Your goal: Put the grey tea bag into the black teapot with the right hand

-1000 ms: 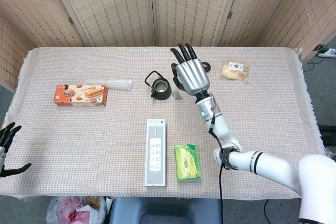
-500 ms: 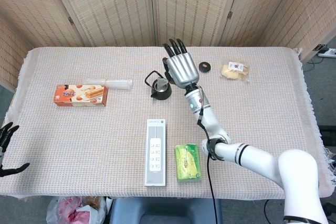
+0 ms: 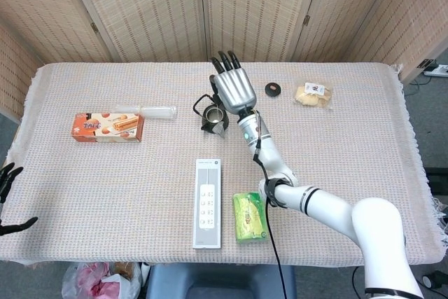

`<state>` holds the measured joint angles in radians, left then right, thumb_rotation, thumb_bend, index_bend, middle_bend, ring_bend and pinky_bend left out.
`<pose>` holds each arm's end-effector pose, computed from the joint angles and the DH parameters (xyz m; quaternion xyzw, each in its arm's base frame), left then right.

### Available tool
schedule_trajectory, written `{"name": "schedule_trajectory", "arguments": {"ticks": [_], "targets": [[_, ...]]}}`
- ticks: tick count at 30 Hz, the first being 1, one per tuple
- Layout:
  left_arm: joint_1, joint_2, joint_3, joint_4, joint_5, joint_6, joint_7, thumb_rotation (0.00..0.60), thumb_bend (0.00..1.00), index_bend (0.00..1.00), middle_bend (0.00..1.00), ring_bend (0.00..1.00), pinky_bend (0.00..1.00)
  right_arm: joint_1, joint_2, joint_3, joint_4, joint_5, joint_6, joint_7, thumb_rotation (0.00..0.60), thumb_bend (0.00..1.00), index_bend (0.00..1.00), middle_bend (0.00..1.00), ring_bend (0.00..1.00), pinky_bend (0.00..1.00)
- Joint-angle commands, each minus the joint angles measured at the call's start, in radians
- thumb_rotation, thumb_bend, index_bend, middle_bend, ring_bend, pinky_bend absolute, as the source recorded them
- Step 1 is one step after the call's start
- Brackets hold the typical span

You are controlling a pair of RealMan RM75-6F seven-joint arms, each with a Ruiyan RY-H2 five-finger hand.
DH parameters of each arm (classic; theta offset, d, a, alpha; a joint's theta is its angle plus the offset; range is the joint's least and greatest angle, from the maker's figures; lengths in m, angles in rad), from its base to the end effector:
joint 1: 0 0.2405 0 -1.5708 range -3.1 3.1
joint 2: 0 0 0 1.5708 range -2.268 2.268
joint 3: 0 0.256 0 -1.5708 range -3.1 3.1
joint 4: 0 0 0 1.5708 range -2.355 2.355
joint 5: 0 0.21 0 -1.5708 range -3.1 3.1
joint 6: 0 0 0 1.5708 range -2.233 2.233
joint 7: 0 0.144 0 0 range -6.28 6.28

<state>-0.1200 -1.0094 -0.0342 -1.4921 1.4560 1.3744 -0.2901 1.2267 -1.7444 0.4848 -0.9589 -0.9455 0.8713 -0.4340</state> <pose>-0.3489 0.1914 0.1997 -0.5801 -0.4405 -0.3749 0.5735 0.0149 -0.4838 0.0145 0.6876 -0.2569 0.4662 0.4938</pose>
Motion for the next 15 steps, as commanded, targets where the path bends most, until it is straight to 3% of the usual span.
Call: {"name": "schedule_trajectory", "arguments": {"ticks": [1, 15], "targets": [[0.000, 0.000, -0.001, 0.001, -0.002, -0.002, -0.001, 0.600, 0.14, 0.00, 0.00, 0.00, 0.15, 0.014, -0.012, -0.002, 0.024, 0.002, -0.012, 0.014, 0.600, 0.35, 0.64, 0.14, 0.00, 0.00], [-0.003, 0.001, -0.005, 0.004, -0.013, -0.013, -0.004, 0.600, 0.14, 0.00, 0.00, 0.00, 0.15, 0.058, -0.065, -0.022, 0.143, 0.014, -0.067, 0.036, 0.600, 0.35, 0.64, 0.14, 0.00, 0.00]]}}
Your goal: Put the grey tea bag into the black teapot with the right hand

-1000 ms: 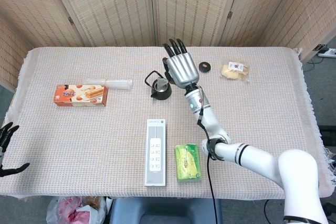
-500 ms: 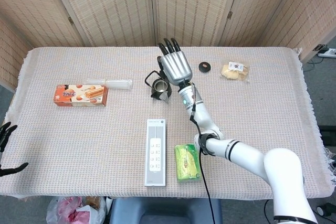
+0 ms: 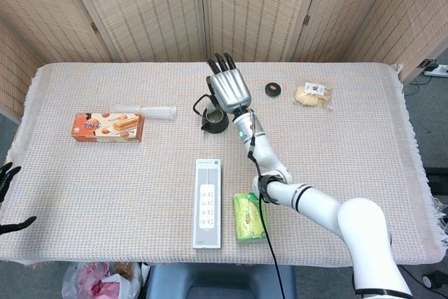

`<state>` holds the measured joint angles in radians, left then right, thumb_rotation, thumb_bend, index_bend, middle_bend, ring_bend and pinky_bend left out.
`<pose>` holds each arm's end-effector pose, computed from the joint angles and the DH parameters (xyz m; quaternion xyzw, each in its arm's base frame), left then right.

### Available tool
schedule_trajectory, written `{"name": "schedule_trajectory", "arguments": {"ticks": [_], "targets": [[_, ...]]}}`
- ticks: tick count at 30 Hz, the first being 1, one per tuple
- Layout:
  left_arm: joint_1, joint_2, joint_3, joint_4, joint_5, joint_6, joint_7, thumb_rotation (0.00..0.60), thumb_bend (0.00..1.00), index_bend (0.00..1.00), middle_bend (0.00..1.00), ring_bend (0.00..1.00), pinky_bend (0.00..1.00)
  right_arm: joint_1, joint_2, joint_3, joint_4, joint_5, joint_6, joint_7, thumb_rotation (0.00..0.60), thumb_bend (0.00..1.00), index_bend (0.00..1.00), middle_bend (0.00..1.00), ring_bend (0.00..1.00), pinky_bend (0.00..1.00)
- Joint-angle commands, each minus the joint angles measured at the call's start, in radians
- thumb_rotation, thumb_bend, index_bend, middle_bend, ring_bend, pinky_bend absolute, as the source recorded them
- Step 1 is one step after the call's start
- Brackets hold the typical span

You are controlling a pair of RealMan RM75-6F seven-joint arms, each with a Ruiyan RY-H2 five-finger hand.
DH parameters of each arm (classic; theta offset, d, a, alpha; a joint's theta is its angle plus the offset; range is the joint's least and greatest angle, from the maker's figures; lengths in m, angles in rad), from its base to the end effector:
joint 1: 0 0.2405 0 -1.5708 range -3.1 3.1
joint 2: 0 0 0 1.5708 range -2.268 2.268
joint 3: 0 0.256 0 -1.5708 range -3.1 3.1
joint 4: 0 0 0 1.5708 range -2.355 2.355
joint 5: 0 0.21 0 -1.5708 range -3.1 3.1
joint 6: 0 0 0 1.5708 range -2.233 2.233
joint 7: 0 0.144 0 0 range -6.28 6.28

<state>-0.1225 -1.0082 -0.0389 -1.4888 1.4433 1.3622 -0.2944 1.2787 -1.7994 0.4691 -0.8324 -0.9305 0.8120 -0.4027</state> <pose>-0.3510 0.1932 0.2009 -0.5762 -0.4443 -0.3724 0.5761 0.0176 -0.4938 -0.0003 0.6974 -0.2618 0.4483 0.4940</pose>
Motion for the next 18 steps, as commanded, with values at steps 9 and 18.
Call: {"name": "schedule_trajectory", "arguments": {"ticks": [9, 18], "targets": [[-0.005, -0.001, -0.001, -0.002, -0.002, -0.010, 0.006, 0.600, 0.14, 0.00, 0.00, 0.00, 0.15, 0.004, -0.023, -0.024, 0.043, -0.015, -0.013, 0.023, 0.600, 0.35, 0.64, 0.14, 0.00, 0.00], [-0.008, -0.002, 0.002, -0.003, 0.004, -0.016, 0.001, 0.600, 0.14, 0.00, 0.00, 0.00, 0.15, -0.042, -0.039, -0.087, 0.061, -0.048, -0.025, 0.035, 0.600, 0.35, 0.64, 0.14, 0.00, 0.00]]}}
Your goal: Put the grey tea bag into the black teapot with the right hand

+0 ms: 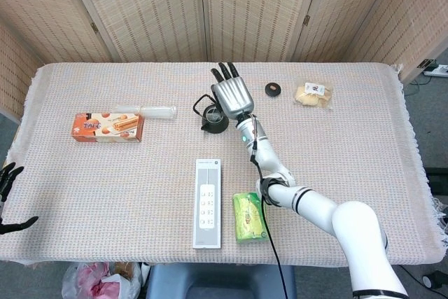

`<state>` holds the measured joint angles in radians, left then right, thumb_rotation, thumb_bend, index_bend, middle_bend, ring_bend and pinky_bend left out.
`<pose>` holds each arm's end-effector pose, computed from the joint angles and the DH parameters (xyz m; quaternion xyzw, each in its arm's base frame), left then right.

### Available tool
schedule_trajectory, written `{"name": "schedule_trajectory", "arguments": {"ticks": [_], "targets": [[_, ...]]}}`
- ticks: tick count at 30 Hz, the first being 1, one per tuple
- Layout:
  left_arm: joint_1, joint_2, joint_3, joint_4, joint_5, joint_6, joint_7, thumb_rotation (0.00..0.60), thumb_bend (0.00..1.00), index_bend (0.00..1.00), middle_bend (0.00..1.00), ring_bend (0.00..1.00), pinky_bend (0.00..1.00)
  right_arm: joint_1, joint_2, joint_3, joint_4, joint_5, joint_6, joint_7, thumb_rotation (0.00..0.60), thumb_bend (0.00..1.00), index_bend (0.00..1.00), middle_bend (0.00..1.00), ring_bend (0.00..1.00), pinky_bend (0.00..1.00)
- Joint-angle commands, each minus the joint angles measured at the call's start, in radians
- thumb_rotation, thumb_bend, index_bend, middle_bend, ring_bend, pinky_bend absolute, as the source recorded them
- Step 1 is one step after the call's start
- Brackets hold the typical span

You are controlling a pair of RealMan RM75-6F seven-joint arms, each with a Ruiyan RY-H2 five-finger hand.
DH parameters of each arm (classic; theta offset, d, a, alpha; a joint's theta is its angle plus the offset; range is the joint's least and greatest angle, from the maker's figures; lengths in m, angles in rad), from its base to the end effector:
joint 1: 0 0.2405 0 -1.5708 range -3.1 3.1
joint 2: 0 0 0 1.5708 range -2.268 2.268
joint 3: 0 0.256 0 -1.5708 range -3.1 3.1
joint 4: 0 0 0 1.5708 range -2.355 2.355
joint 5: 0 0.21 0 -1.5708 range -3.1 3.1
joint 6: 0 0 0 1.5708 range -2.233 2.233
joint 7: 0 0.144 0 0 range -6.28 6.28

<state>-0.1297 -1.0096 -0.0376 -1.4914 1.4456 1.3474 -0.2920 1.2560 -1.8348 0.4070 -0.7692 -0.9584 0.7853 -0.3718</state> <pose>-0.3502 0.1952 0.1979 -0.5802 -0.4476 -0.3695 0.5714 -0.0068 -0.4915 -0.0186 0.7173 -0.2582 0.4158 0.4959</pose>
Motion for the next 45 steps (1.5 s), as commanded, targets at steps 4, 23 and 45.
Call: {"name": "schedule_trajectory", "arguments": {"ticks": [4, 23, 45], "targets": [[-0.003, -0.001, 0.003, 0.000, 0.006, -0.004, 0.001, 0.600, 0.14, 0.00, 0.00, 0.00, 0.15, -0.059, 0.003, -0.061, -0.042, -0.054, 0.017, 0.023, 0.600, 0.35, 0.64, 0.14, 0.00, 0.00], [0.002, 0.002, 0.004, -0.005, 0.008, 0.009, 0.000, 0.600, 0.14, 0.00, 0.00, 0.00, 0.15, -0.206, 0.094, -0.227, -0.319, -0.109, 0.057, -0.164, 0.600, 0.27, 0.36, 0.04, 0.00, 0.00], [0.013, 0.006, 0.005, -0.015, 0.018, 0.036, 0.009, 0.600, 0.14, 0.00, 0.00, 0.00, 0.15, -0.153, 0.569, -0.171, -0.923, 0.303, -0.019, -0.389, 0.600, 0.53, 0.03, 0.02, 0.58, 0.62]]}}
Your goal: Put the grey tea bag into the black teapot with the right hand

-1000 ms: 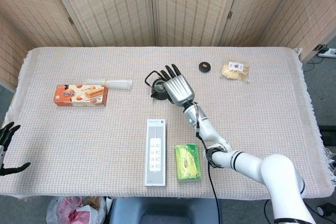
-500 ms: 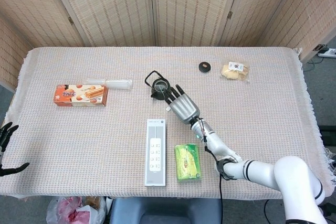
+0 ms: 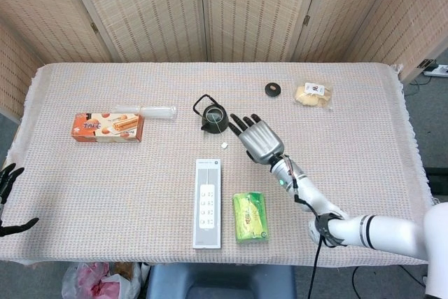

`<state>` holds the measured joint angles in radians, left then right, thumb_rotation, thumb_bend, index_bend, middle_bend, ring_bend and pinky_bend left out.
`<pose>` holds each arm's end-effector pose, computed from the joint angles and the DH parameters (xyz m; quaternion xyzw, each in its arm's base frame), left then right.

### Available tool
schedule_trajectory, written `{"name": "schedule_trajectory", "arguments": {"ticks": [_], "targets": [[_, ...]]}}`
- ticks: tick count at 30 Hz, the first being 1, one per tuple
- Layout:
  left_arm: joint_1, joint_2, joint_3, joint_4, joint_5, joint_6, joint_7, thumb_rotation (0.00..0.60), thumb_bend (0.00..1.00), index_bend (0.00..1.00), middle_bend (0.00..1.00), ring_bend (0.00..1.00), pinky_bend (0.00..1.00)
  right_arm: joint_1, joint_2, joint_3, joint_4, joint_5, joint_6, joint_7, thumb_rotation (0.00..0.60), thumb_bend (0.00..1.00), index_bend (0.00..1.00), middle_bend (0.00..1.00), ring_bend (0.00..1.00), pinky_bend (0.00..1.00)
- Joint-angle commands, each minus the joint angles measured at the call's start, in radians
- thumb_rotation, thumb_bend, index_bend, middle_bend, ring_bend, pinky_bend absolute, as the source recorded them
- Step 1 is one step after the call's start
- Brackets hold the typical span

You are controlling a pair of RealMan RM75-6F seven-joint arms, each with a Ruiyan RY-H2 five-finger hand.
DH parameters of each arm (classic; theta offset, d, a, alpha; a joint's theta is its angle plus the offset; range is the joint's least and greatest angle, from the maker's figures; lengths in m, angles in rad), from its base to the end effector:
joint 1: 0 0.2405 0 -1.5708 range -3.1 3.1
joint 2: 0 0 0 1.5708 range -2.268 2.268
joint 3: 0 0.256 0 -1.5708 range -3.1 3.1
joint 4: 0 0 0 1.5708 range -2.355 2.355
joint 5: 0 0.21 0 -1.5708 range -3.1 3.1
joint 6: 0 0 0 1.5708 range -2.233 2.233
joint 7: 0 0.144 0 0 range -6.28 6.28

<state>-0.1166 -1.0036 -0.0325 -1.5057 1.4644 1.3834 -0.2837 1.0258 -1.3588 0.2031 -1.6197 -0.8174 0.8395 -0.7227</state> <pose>-0.3457 0.1898 0.1998 -0.5821 -0.4382 -0.3773 0.5716 -0.0718 -0.3865 0.0258 0.8202 -0.2344 0.2892 0.4344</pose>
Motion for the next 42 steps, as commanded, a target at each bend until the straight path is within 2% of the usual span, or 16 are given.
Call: {"name": "schedule_trajectory", "arguments": {"ticks": [1, 3, 5, 8, 11, 16, 20, 26, 42], "targets": [[-0.001, -0.001, 0.000, -0.001, -0.001, -0.001, 0.003, 0.600, 0.14, 0.00, 0.00, 0.00, 0.15, 0.109, 0.117, 0.029, -0.087, 0.228, -0.086, -0.063, 0.600, 0.55, 0.03, 0.03, 0.66, 0.73], [-0.002, -0.002, -0.001, -0.002, -0.002, -0.003, 0.007, 0.600, 0.14, 0.00, 0.00, 0.00, 0.15, 0.161, 0.147, 0.025, -0.105, 0.334, -0.104, -0.087, 0.600, 0.60, 0.04, 0.07, 0.77, 0.90], [-0.003, -0.003, -0.001, -0.004, -0.002, -0.006, 0.013, 0.600, 0.14, 0.00, 0.00, 0.00, 0.15, 0.224, 0.174, 0.018, -0.108, 0.452, -0.133, -0.100, 0.600, 0.63, 0.06, 0.12, 0.82, 0.98], [-0.005, -0.005, -0.001, -0.007, 0.002, -0.005, 0.019, 0.600, 0.14, 0.00, 0.00, 0.00, 0.15, 0.309, 0.183, -0.008, -0.076, 0.582, -0.170, -0.113, 0.600, 0.67, 0.11, 0.17, 0.88, 1.00], [-0.006, -0.005, -0.001, -0.007, 0.003, -0.005, 0.019, 0.600, 0.14, 0.00, 0.00, 0.00, 0.15, 0.386, 0.170, -0.052, -0.027, 0.690, -0.206, -0.126, 0.600, 0.67, 0.13, 0.19, 0.90, 1.00], [-0.006, -0.004, -0.002, -0.004, -0.003, -0.007, 0.011, 0.600, 0.14, 0.00, 0.00, 0.00, 0.15, 0.476, 0.129, -0.120, 0.063, 0.812, -0.242, -0.131, 0.600, 0.66, 0.14, 0.19, 0.90, 1.00], [-0.005, -0.002, -0.001, -0.002, -0.003, -0.008, 0.003, 0.600, 0.14, 0.00, 0.00, 0.00, 0.15, 0.530, 0.073, -0.175, 0.177, 0.898, -0.305, -0.116, 0.600, 0.66, 0.15, 0.19, 0.90, 1.00], [-0.005, -0.003, -0.001, 0.001, 0.001, -0.007, 0.002, 0.600, 0.14, 0.00, 0.00, 0.00, 0.15, 0.585, -0.013, -0.241, 0.320, 0.945, -0.390, -0.084, 0.600, 0.66, 0.15, 0.19, 0.90, 1.00], [-0.003, 0.000, -0.001, 0.010, -0.004, -0.010, -0.016, 0.600, 0.14, 0.00, 0.00, 0.00, 0.15, 0.653, -0.193, -0.367, 0.587, 0.921, -0.517, 0.079, 0.600, 0.65, 0.17, 0.18, 0.90, 1.00]]}}
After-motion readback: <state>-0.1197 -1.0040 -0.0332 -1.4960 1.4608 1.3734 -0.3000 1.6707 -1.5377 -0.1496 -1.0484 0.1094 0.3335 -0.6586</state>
